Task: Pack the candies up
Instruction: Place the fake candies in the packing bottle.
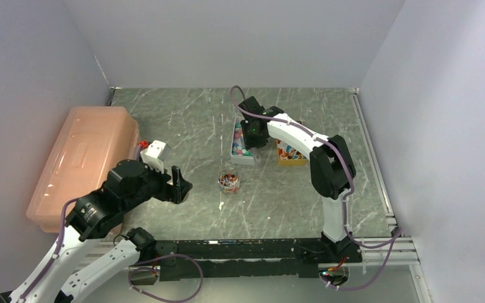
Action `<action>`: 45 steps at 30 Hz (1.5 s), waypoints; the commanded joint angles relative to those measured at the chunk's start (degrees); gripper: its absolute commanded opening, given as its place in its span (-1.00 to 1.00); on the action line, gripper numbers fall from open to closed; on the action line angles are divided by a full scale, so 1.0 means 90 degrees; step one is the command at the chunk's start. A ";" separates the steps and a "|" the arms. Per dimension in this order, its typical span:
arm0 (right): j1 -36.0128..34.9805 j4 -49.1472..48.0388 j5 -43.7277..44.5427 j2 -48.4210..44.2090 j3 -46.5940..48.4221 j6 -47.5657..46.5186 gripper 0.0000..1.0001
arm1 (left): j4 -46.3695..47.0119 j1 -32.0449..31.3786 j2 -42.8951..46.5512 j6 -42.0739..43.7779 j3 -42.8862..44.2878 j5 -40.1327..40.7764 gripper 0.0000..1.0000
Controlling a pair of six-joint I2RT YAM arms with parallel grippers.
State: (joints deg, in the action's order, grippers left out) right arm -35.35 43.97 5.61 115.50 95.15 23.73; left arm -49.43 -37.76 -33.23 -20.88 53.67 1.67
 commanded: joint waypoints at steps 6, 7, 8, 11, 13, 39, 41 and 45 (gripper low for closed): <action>-0.0206 -0.1014 0.0220 -0.1055 -0.0661 -0.0523 -1.00 | 0.0060 -0.0033 -0.0068 -0.0121 0.0062 0.0145 0.68; -0.0232 -0.1059 0.0248 -0.1134 -0.0719 -0.0572 -1.00 | 0.0057 -0.0028 -0.0070 -0.0121 0.0062 0.0152 0.68; -0.0255 -0.1095 0.0271 -0.1202 -0.0770 -0.0613 -1.00 | 0.0062 -0.0034 -0.0075 -0.0121 0.0062 0.0156 0.68; -0.0343 -0.1166 0.0398 -0.1442 -0.0933 -0.0767 -1.00 | 0.0061 -0.0033 -0.0078 -0.0121 0.0062 0.0156 0.68; -0.0424 -0.1201 0.0515 -0.1613 -0.1059 -0.0856 -1.00 | 0.0053 -0.0033 -0.0084 -0.0131 0.0062 0.0179 0.68; -0.1416 -0.0729 -0.0517 -0.4470 -0.3248 -0.1757 -1.00 | 0.0023 -0.0034 -0.0380 -0.0150 0.0100 0.0349 0.67; -0.1489 -0.0523 -0.0592 -0.4474 -0.3232 -0.1813 -1.00 | 0.0016 -0.0031 -0.0377 -0.0159 0.0101 0.0367 0.67; -0.1642 -0.0257 -0.0760 -0.4512 -0.3266 -0.1864 -1.00 | 0.0014 -0.0033 -0.0389 -0.0160 0.0101 0.0384 0.67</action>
State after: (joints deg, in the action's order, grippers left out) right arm -48.90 39.90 2.04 76.75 65.91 8.40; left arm -50.24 -37.76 -36.53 -21.78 53.67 4.19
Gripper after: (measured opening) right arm 0.337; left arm 0.838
